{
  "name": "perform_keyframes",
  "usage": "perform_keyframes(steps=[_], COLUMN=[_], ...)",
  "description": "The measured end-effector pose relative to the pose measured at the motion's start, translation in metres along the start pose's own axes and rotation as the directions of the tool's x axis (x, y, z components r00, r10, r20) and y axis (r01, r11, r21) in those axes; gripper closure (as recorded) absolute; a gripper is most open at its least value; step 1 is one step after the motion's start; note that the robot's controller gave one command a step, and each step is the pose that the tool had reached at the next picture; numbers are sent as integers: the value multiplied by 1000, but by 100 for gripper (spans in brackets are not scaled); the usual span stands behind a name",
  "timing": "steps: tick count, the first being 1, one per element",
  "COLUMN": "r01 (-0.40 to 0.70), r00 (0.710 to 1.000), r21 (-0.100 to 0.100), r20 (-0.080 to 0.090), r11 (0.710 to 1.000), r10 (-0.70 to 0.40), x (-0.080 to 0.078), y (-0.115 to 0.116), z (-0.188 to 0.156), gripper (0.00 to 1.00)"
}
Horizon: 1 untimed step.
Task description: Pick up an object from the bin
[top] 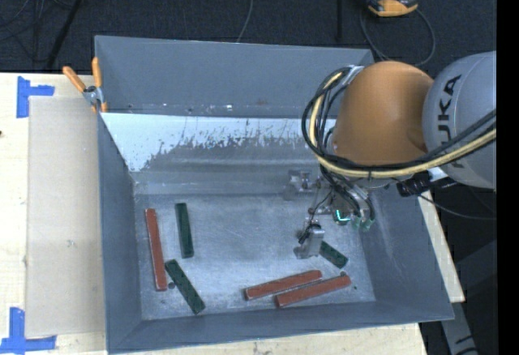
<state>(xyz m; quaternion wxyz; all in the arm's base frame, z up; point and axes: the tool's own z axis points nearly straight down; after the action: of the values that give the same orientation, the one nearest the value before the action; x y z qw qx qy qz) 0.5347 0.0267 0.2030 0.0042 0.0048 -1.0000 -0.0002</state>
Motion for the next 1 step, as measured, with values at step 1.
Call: perform_keyframes(steps=[1], r01=[274], r00=[962], r21=[2], r20=[7], r11=[962], r10=[-274], x=[49], y=[-25], z=[125], gripper=[0])
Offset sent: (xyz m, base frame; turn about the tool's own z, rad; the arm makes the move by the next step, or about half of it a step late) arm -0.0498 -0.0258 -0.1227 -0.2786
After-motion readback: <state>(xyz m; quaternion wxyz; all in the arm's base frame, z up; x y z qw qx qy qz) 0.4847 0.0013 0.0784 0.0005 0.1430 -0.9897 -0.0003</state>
